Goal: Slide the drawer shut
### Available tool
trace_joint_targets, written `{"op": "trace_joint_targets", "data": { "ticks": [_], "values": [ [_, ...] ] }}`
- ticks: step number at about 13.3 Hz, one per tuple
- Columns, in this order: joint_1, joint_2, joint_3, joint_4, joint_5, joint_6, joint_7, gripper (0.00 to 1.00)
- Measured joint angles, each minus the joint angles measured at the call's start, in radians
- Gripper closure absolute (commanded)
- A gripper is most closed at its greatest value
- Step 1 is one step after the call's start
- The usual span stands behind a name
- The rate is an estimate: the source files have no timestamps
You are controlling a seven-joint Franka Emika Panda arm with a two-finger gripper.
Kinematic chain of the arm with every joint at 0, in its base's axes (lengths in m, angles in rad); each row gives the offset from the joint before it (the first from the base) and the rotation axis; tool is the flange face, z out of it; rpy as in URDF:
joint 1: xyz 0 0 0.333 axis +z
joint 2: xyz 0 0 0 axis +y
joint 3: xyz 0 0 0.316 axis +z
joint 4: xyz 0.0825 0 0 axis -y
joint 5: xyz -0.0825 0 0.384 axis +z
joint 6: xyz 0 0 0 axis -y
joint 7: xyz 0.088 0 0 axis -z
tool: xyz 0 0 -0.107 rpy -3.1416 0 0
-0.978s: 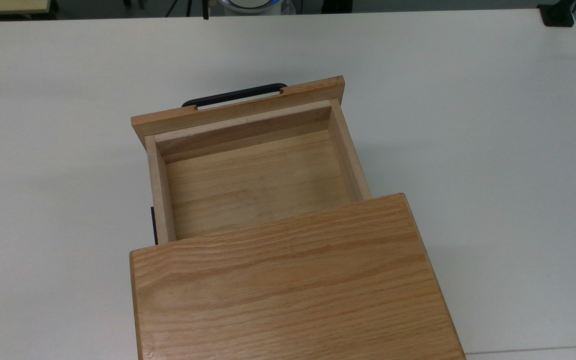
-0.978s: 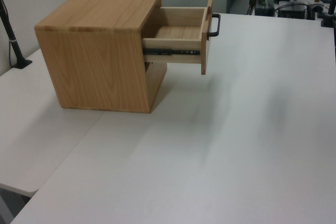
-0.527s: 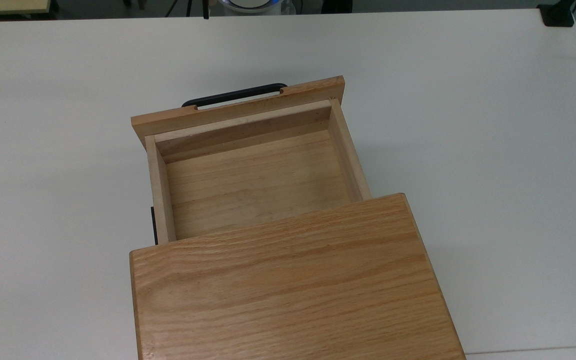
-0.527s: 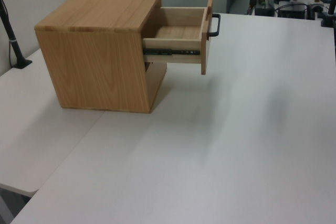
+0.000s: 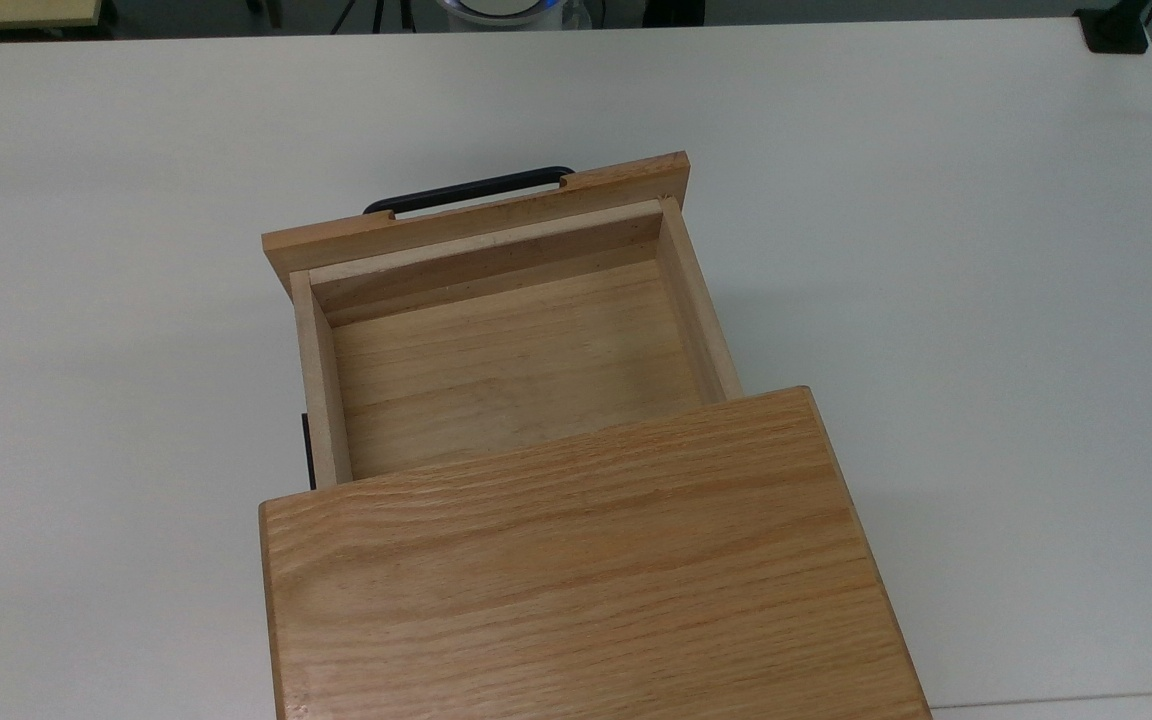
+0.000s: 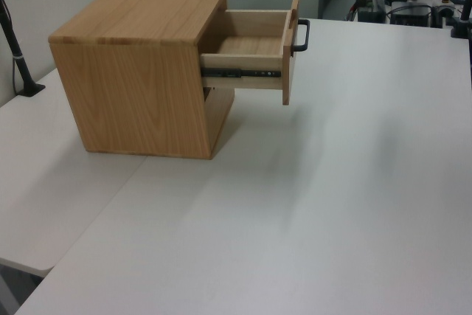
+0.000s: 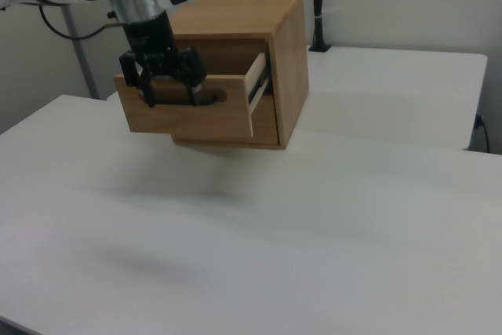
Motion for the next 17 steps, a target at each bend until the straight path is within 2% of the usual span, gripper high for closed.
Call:
{"op": "trace_joint_targets", "data": {
  "ticks": [2,3,4,5,7,10,17],
  "values": [
    [0.002,0.011,0.000,-0.002,0.000,0.000,-0.074,0.02],
    [0.006,0.020,0.002,-0.004,0.000,0.000,-0.076,0.15],
    [0.007,0.029,0.006,-0.005,0.000,0.002,-0.043,0.78],
    [0.009,0.042,0.014,-0.007,0.000,0.022,0.021,1.00],
    [0.015,0.065,0.023,-0.016,0.031,0.088,0.090,1.00],
    [0.025,0.097,0.026,-0.016,0.107,0.173,0.110,1.00],
    [0.097,0.170,0.034,-0.018,0.110,0.330,0.166,1.00]
  ]
}}
